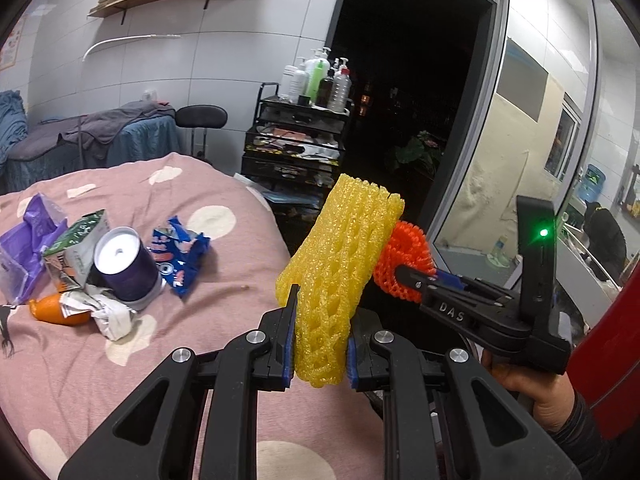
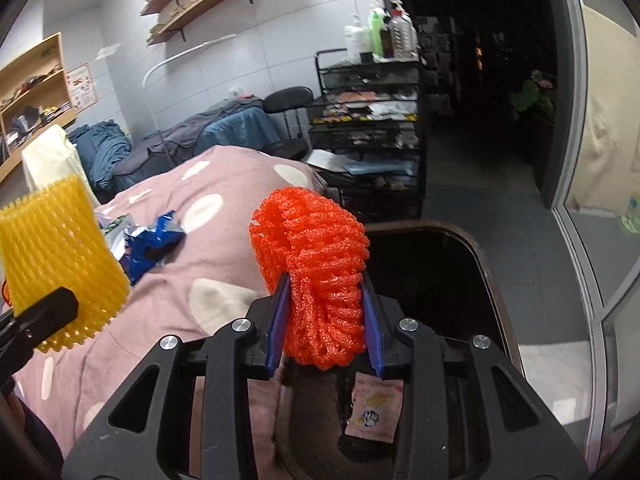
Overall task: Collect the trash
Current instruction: 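Carry both foam nets over the bin and release them from both grippers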
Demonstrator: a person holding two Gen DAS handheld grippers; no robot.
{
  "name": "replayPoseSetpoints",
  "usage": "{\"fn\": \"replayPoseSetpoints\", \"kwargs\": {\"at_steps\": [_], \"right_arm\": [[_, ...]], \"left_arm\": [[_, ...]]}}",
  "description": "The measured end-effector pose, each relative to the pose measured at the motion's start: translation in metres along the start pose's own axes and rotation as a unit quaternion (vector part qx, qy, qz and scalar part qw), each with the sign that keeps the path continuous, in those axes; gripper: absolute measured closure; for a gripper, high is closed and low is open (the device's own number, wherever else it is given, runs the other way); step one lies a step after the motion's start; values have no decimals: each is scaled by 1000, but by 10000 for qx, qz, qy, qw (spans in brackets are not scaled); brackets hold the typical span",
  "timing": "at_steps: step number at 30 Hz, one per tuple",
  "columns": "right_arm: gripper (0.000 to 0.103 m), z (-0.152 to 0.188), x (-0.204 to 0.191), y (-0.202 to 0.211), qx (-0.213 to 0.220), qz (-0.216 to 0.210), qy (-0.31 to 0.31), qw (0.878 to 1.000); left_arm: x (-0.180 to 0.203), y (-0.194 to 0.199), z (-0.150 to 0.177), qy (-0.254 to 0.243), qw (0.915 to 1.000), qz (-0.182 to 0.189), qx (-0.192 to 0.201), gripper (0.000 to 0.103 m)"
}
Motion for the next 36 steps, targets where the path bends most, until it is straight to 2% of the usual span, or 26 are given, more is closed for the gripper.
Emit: {"fn": "replayPoseSetpoints", "kwargs": {"at_steps": [4, 7, 9, 12, 14, 18, 22, 29, 36], "right_arm": [[66, 16, 15, -11, -276, 202, -214, 9992], [58, 27, 23, -21, -512, 334, -326, 9976], [40, 36, 27, -26, -626, 364, -423, 9965], [29, 47, 32, -30, -703, 367, -509, 9956], [25, 52, 33, -30, -715, 412, -545, 9951], [22, 52, 39, -25, -617, 441, -658, 9949], [20, 44, 42, -14, -332, 547, -683, 9956], [16, 29, 58, 9, 142, 953, -792, 9922], [16, 20, 76, 22, 357, 1246, -938, 9871]], "left_arm": [[9, -4, 2, -90, 9999, 76, -35, 84], [13, -8, 3, -140, 9998, 137, -76, 84], [15, -11, 3, -162, 9997, 157, -109, 84], [17, -15, 5, -168, 9995, 202, -167, 84], [19, -17, 7, -179, 9994, 223, -205, 84], [24, -22, 9, -205, 9991, 275, -267, 84], [29, -28, 9, -262, 9986, 348, -316, 84], [45, -42, 9, -332, 9969, 535, -475, 84], [60, -62, 11, -412, 9941, 714, -711, 84]]}}
Point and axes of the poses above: each gripper's, at about its wrist camera, not at the fingertips, and y roughly against the way its jaws point, x to its right, z to its underside, the point moved 3 cm from there along -y, roughly the way its jaws point, and after that the axes turned 3 degrees about y, right-handed, at the moved point
